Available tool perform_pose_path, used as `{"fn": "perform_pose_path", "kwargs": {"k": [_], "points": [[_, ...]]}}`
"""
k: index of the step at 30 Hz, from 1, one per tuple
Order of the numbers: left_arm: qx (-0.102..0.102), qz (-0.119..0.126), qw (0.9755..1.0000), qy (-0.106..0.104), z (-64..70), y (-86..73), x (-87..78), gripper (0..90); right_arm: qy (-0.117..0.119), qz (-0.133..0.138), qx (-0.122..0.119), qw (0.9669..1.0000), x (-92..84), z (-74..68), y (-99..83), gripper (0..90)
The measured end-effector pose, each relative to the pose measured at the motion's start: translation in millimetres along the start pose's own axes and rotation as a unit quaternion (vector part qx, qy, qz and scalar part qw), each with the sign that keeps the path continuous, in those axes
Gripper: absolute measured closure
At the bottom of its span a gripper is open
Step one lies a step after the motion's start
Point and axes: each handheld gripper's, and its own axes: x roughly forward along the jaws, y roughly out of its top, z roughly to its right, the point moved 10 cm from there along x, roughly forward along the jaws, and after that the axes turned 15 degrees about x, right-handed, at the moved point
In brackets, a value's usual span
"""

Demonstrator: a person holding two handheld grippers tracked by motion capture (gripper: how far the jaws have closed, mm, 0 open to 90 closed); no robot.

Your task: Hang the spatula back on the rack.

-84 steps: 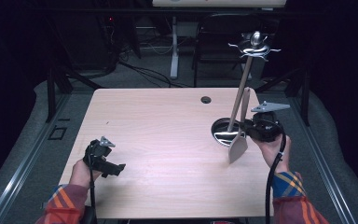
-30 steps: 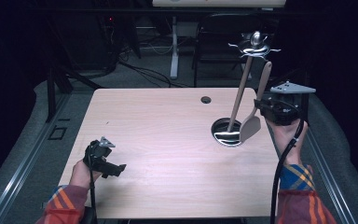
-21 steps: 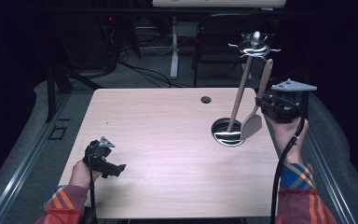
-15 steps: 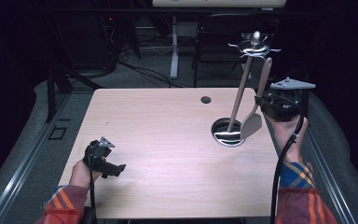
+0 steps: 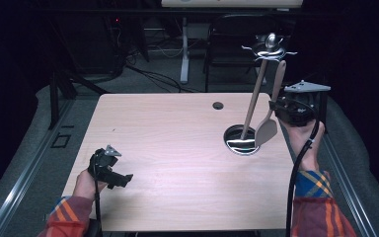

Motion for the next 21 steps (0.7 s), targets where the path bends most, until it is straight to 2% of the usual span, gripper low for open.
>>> {"fn": "perform_pose_path", "kwargs": {"k": [21], "points": [[0.005, -0.007, 1.0, -0.001, 0.2, -2.0, 0.6, 0.1, -0.005, -0.007, -0.002, 1.0, 8.8, 0.1, 3.1, 77.5]]}}
